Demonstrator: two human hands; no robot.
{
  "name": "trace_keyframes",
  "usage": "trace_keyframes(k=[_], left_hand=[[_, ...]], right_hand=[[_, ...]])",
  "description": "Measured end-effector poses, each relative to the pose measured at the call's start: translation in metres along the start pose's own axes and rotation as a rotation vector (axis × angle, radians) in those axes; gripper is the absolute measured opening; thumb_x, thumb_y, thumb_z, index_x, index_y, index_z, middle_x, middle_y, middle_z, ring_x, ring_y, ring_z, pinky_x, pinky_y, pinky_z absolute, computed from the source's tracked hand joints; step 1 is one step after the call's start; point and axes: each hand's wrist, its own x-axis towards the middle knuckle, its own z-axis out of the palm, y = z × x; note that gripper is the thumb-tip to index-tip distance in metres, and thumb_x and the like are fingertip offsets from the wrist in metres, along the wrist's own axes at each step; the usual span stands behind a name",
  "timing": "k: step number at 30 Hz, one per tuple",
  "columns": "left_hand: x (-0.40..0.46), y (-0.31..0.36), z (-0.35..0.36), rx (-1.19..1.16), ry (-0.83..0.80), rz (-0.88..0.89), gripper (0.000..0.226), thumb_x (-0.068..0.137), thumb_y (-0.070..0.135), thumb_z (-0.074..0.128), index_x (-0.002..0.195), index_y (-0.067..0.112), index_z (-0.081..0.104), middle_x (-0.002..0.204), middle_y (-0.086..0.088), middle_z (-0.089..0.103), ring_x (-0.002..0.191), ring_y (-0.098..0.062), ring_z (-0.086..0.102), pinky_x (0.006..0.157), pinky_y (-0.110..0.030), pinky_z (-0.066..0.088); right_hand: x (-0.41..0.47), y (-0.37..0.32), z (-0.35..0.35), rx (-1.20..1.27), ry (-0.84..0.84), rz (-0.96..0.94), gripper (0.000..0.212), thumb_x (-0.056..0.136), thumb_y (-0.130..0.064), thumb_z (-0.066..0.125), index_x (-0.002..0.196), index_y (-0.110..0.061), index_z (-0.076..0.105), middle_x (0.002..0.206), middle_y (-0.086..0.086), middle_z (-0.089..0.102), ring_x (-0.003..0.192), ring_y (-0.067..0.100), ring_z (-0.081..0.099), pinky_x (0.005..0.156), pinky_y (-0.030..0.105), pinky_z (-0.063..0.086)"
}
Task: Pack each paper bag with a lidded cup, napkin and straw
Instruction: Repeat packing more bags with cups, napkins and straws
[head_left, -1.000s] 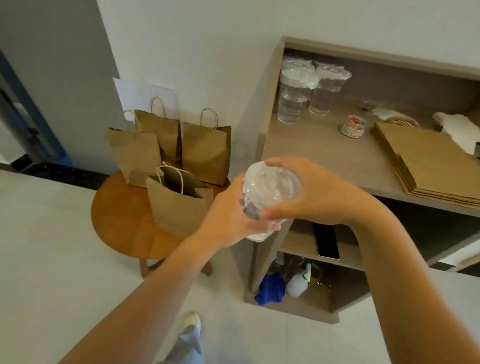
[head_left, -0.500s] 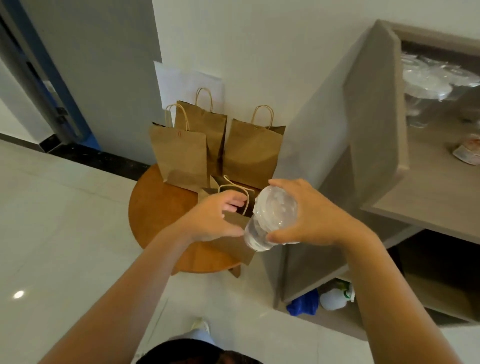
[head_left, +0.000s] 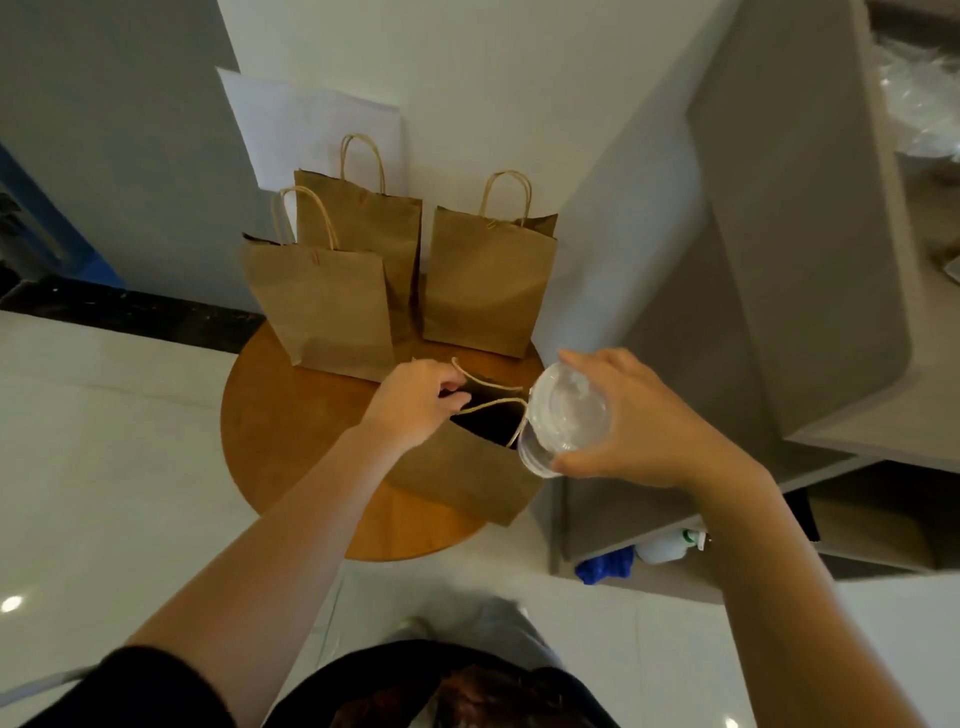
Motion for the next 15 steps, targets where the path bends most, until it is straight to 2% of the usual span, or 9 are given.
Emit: trace_keyframes(k=[3, 6, 8, 11, 13, 15], left_hand=[[0.012, -0.011, 0.007, 0.140, -0.135, 0.077, 0.041, 0.084, 0.036, 0.066, 0.122, 0.022, 0.058, 0.114, 0.005, 0.060, 0.106, -0.012, 0.053, 0.087, -0.026, 0.045], [0.021, -0.017, 0.015, 0.283, -0.221, 0.164, 0.037, 0.084, 0.036, 0.065, 0.117, 0.020, 0.060, 0.110, 0.003, 0.062, 0.105, -0.013, 0.055, 0.086, -0.027, 0.047], [0.025, -0.017, 0.018, 0.333, -0.184, 0.207, 0.025, 0.091, 0.032, 0.056, 0.110, 0.018, 0.064, 0.106, 0.001, 0.064, 0.103, -0.015, 0.058, 0.086, -0.027, 0.046], [0.031, -0.012, 0.022, 0.516, -0.112, 0.246, 0.025, 0.098, 0.029, 0.043, 0.103, 0.019, 0.065, 0.103, 0.001, 0.065, 0.101, -0.015, 0.058, 0.087, -0.027, 0.039], [0.036, -0.012, 0.024, 0.602, -0.114, 0.240, 0.026, 0.096, 0.037, 0.044, 0.104, 0.022, 0.063, 0.104, 0.004, 0.065, 0.104, -0.016, 0.057, 0.091, -0.031, 0.033], [0.039, -0.014, 0.025, 0.601, -0.122, 0.237, 0.043, 0.087, 0.053, 0.052, 0.117, 0.023, 0.059, 0.119, 0.004, 0.061, 0.118, -0.017, 0.050, 0.102, -0.037, 0.026]], right_hand=[[0.007, 0.004, 0.000, 0.004, -0.012, 0.002, 0.102, 0.065, -0.051, 0.077, 0.145, -0.038, 0.016, 0.139, -0.010, 0.024, 0.126, 0.015, 0.031, 0.099, 0.034, 0.042], [0.015, 0.009, -0.004, 0.021, 0.001, -0.016, 0.101, 0.065, -0.051, 0.077, 0.145, -0.039, 0.017, 0.138, -0.011, 0.025, 0.123, 0.013, 0.032, 0.098, 0.031, 0.041], [0.018, 0.011, -0.009, 0.036, 0.024, -0.035, 0.100, 0.065, -0.050, 0.078, 0.144, -0.040, 0.018, 0.137, -0.013, 0.026, 0.120, 0.009, 0.031, 0.096, 0.028, 0.041], [0.024, 0.014, -0.015, 0.093, 0.056, -0.070, 0.100, 0.064, -0.048, 0.080, 0.144, -0.039, 0.019, 0.136, -0.015, 0.026, 0.118, 0.005, 0.030, 0.097, 0.027, 0.043], [0.028, 0.015, -0.017, 0.105, 0.062, -0.094, 0.100, 0.064, -0.047, 0.080, 0.144, -0.040, 0.020, 0.135, -0.016, 0.027, 0.119, 0.005, 0.030, 0.097, 0.026, 0.043], [0.032, 0.015, -0.016, 0.103, 0.058, -0.108, 0.100, 0.064, -0.046, 0.081, 0.144, -0.040, 0.020, 0.134, -0.017, 0.027, 0.118, 0.003, 0.030, 0.096, 0.024, 0.041]])
